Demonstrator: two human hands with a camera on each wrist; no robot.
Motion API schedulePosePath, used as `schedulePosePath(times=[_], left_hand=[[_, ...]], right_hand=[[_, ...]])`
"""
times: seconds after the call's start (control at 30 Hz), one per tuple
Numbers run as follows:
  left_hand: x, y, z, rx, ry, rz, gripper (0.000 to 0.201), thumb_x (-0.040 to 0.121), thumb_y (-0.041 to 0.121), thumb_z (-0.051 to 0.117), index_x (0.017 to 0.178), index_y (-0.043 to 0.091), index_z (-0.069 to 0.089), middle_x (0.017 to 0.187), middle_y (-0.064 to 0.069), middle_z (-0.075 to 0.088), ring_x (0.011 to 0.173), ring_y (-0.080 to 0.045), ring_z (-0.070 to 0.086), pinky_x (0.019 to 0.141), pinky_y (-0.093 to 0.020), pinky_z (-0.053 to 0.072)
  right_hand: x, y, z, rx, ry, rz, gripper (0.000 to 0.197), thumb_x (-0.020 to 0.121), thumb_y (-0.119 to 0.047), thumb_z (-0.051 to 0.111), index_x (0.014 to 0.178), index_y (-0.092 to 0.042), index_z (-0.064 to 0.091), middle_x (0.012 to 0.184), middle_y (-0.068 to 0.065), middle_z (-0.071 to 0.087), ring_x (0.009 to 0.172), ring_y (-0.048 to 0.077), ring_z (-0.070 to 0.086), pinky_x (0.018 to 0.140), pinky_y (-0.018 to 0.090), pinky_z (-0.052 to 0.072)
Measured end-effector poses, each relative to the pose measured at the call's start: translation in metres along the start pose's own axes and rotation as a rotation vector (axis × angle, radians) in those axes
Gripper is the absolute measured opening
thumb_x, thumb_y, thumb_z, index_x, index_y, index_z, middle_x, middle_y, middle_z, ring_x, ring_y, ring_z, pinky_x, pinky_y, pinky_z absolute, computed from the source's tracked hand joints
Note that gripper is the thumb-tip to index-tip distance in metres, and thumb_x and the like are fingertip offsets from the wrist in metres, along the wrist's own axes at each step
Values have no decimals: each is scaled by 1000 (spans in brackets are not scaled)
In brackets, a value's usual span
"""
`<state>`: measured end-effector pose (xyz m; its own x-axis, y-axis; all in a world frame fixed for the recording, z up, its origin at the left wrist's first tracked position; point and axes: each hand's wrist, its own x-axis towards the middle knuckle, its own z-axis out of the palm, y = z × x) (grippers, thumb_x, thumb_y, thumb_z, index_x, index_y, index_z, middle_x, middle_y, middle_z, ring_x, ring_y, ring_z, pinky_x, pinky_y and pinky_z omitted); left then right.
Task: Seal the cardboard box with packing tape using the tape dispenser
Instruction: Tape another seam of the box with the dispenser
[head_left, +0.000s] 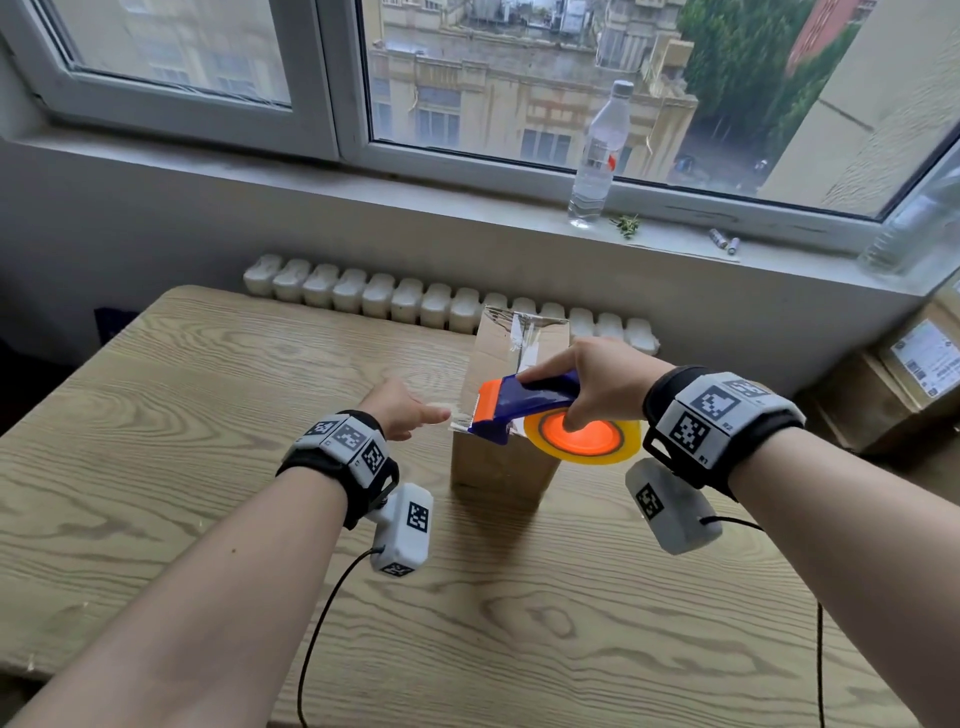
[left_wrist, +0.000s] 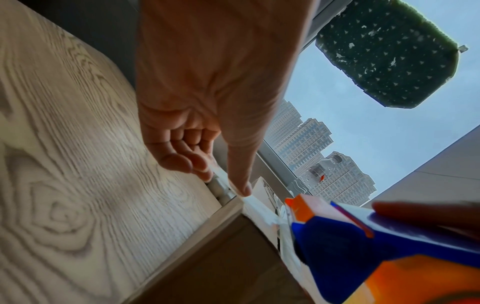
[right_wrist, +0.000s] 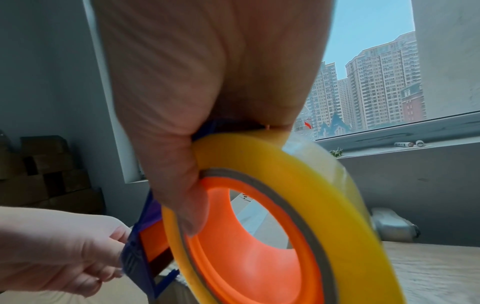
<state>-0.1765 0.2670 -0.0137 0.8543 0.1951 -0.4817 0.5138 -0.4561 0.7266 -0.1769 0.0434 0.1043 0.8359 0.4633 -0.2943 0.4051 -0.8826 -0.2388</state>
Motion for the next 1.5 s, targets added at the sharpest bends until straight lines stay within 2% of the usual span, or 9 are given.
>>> schedulePosePath(times=[0.4,0.6,0.77,0.83,0.9,0.97,1.03,1.17,1.5], left_hand=[[1,-1,9,46,-8,-46,39,89,33,63,105,-3,61,93,-12,60,85,-19,57,63,-21,49],[-2,-1,23,112,-75,-66,49,99,35,44,131,-1,52,113,-13,58,109,-27,58,86,-34,52],[-8,5,33,126,-109,-87,47,104,25,28,131,-6,49,130,-24,56,99,-26,53,99,-41,46],[-16,1,31,126,-66,-114,49,104,27,29,128,-9,51,133,-25,55,112,-33,56,102,-40,42],[-9,-7,29,135,-25,-102,49,103,30,33,121,-9,57,122,-24,61,115,-35,59,96,-39,46],[0,-5,29,-13,10,-108,43,102,29,37,93,-5,63,79,-18,71,76,-25,71,70,-30,55],[1,8,25,-182,-25,-141,41,101,28,41,71,3,54,46,-5,59,42,-12,59,46,-19,46],[-3,29,17,-38,-66,-28,26,92,25,60,90,0,63,77,-12,67,78,-22,69,75,-30,58],[8,31,24,112,-189,-48,28,91,30,61,92,3,63,90,-15,68,89,-24,69,92,-35,56]], right_hand=[[8,-2,0,-38,-46,-7,68,69,-7,72,126,-42,58,106,-6,66,88,13,53,72,25,43],[20,-5,1,-64,-74,2,67,68,-6,71,125,-41,60,109,-5,65,85,13,52,64,22,41],[26,-7,1,-65,-75,9,65,69,-6,70,124,-41,61,97,-8,61,77,11,50,52,16,34],[26,-7,2,-63,-73,5,65,69,-6,70,124,-41,61,96,-8,61,76,11,50,52,17,35],[25,-7,2,-65,-72,-1,65,69,-6,69,123,-41,61,95,-9,61,77,11,50,51,16,34],[26,-7,2,-60,-70,-7,65,69,-5,69,123,-41,61,95,-9,61,75,10,50,51,16,34],[26,-7,2,-62,-70,-9,65,69,-6,69,123,-40,61,95,-9,60,75,10,49,51,16,34],[26,-7,1,-63,-74,-8,64,69,-7,70,124,-39,62,95,-8,60,77,11,50,51,17,34],[28,-9,2,-96,-85,22,67,68,-10,68,126,-43,57,98,-11,58,87,13,53,56,19,39]])
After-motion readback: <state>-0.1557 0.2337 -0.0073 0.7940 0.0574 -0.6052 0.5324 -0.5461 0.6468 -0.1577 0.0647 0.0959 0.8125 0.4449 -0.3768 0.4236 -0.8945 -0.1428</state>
